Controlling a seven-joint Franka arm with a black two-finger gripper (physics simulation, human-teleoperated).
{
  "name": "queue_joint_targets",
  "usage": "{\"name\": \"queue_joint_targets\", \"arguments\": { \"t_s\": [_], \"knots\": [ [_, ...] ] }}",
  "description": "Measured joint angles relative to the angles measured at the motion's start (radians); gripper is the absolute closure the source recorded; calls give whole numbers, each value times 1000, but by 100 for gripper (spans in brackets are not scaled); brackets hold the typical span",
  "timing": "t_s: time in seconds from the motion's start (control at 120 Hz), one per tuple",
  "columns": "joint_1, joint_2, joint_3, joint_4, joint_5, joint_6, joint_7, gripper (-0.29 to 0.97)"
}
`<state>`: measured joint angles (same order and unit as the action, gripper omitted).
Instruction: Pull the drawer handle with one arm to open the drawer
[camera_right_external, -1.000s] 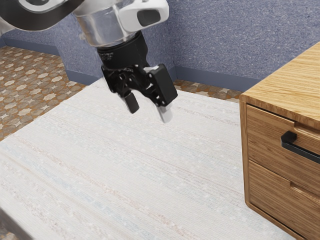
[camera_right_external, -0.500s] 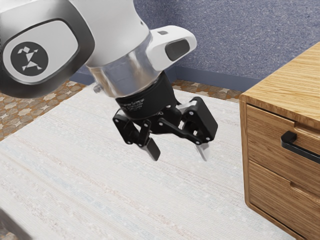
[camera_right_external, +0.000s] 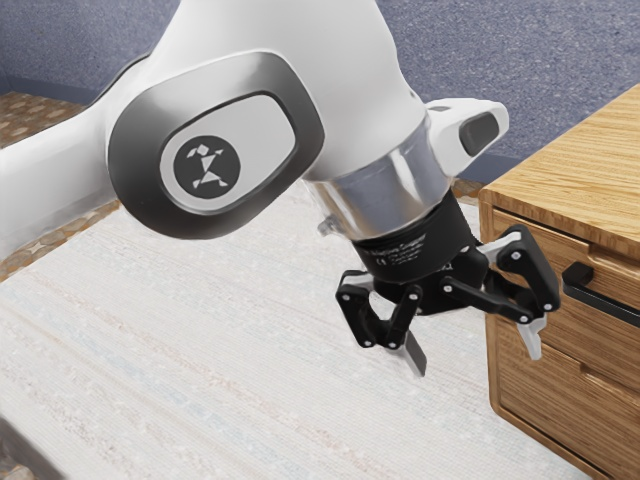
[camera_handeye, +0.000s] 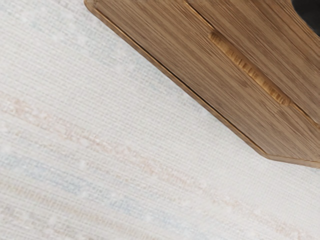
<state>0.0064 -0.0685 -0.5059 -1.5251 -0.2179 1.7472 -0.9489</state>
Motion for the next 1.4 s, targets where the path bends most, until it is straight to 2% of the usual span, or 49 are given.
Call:
{"name": "queue_joint_targets", "arguments": {
  "t_s": [0.183,0.4,0.533,0.833,1.4],
  "knots": [
    [16,47,-41,58,29,34,-48,0],
    [0,57,-52,59,35,72,-87,0],
    [-26,114,-65,61,32,136,-96,0],
    [14,143,-65,65,27,249,-97,0],
    [15,170,-36,28,24,299,-112,0]
  ]
}}
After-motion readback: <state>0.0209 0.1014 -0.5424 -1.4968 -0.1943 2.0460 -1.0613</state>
